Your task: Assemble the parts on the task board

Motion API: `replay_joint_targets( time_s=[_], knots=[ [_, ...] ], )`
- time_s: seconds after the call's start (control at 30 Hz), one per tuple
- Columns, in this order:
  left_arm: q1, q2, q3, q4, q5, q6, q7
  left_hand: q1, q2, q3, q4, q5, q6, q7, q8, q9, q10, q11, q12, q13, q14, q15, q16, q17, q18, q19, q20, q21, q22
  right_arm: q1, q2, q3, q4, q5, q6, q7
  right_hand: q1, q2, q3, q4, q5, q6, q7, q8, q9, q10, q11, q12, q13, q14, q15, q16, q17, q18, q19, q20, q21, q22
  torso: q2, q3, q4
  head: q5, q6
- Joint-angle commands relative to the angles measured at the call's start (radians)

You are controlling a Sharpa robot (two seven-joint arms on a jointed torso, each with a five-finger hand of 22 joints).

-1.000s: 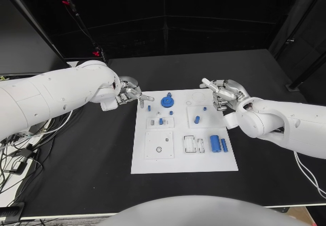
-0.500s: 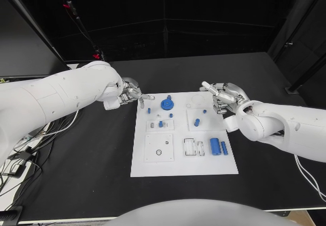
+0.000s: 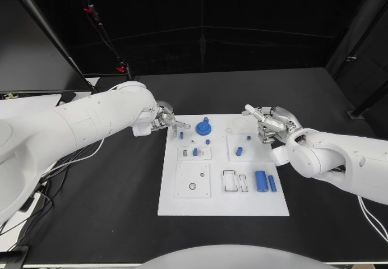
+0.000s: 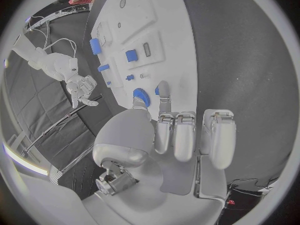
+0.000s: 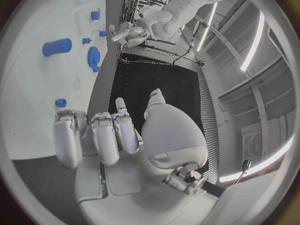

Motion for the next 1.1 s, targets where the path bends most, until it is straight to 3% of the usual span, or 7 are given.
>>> replay_joint_targets(
  time_s=[0.03,0.17,0.33,0.53,0.73,1.1],
  knots=[
    [0.001,0.001,0.001,-0.003,-0.082,-0.008,0.011,-0.003,0.008,-0.006,0.000,-0.001,0.007,-0.003,-0.005,0.000,0.103,-0.007,-0.004,0.263,0.107,-0.006,0.001,0.263,-0.014,0.104,-0.006,0.003,0.263,0.001,0.000,0.000,0.006,-0.001,0.006,0.009,-0.003,0.007,-0.004,0.000,-0.002,-0.006,0.064,0.007,-0.001,-0.008,0.002,-0.003,0.151,0.108,0.007,0.002,0.263,0.005,0.021,0.007,-0.004,0.228,0.004,-0.0006,0.0011,0.024,0.003],
    [0.000,0.006,0.001,-0.009,-0.098,-0.023,0.019,-0.003,0.008,-0.006,0.000,-0.001,0.007,-0.003,-0.005,0.000,0.103,-0.007,-0.004,0.263,0.107,-0.006,0.001,0.263,-0.014,0.104,-0.006,0.003,0.263,0.001,0.001,0.000,0.008,-0.001,0.005,0.010,-0.003,0.008,-0.005,0.000,-0.002,-0.006,0.064,0.007,-0.001,-0.009,0.002,-0.003,0.151,0.108,0.007,0.002,0.263,0.005,0.021,0.007,-0.005,0.227,0.002,-0.0005,0.0004,0.050,0.000],
    [-0.002,0.013,0.001,-0.019,-0.106,-0.032,0.025,-0.003,0.008,-0.006,0.000,-0.001,0.007,-0.003,-0.006,0.000,0.103,-0.007,-0.004,0.263,0.107,-0.006,0.001,0.263,-0.014,0.104,-0.005,0.003,0.263,0.001,0.002,0.000,0.007,-0.001,0.005,0.010,-0.003,0.008,-0.005,0.000,-0.002,-0.006,0.064,0.007,-0.001,-0.009,0.002,-0.003,0.151,0.108,0.007,0.002,0.263,0.005,0.021,0.007,-0.005,0.227,0.001,-0.0008,0.0002,0.057,-0.002],
    [-0.005,0.023,0.001,-0.035,-0.108,-0.036,0.040,-0.005,0.010,-0.009,0.000,-0.001,0.005,-0.002,-0.009,0.000,0.103,-0.006,-0.004,0.263,0.107,-0.005,0.001,0.263,-0.014,0.104,-0.005,0.003,0.263,0.001,0.002,0.000,0.007,-0.001,0.005,0.009,-0.003,0.008,-0.005,0.000,-0.002,-0.006,0.064,0.007,-0.001,-0.009,0.002,-0.003,0.151,0.108,0.007,0.002,0.263,0.005,0.021,0.007,-0.005,0.227,0.001,-0.0005,-0.0007,0.057,-0.004],
    [-0.011,0.039,0.001,-0.050,-0.109,-0.029,0.054,-0.009,0.009,-0.016,0.000,-0.001,0.001,0.000,-0.015,0.000,0.103,-0.004,-0.004,0.263,0.107,-0.004,0.001,0.263,-0.014,0.104,-0.004,0.003,0.263,0.001,0.003,0.000,0.006,-0.001,0.004,0.009,-0.003,0.008,-0.005,0.000,-0.002,-0.006,0.064,0.007,-0.001,-0.009,0.002,-0.003,0.151,0.108,0.007,0.002,0.263,0.005,0.021,0.007,-0.005,0.227,0.001,-0.0001,-0.0005,0.048,-0.008],
    [-0.022,0.054,0.001,-0.060,-0.118,0.006,0.018,-0.019,0.011,-0.028,0.000,-0.001,-0.002,0.003,-0.023,0.001,0.103,-0.002,-0.004,0.263,0.107,-0.002,0.001,0.263,-0.014,0.104,-0.003,0.003,0.263,0.001,0.005,0.000,0.004,-0.001,0.006,0.009,-0.004,0.008,-0.006,0.000,0.000,-0.007,0.064,0.008,-0.001,-0.009,0.002,-0.003,0.151,0.108,0.007,0.002,0.263,0.005,0.020,0.007,-0.005,0.227,0.000,0.0012,0.0005,0.039,-0.012]
  ],
)
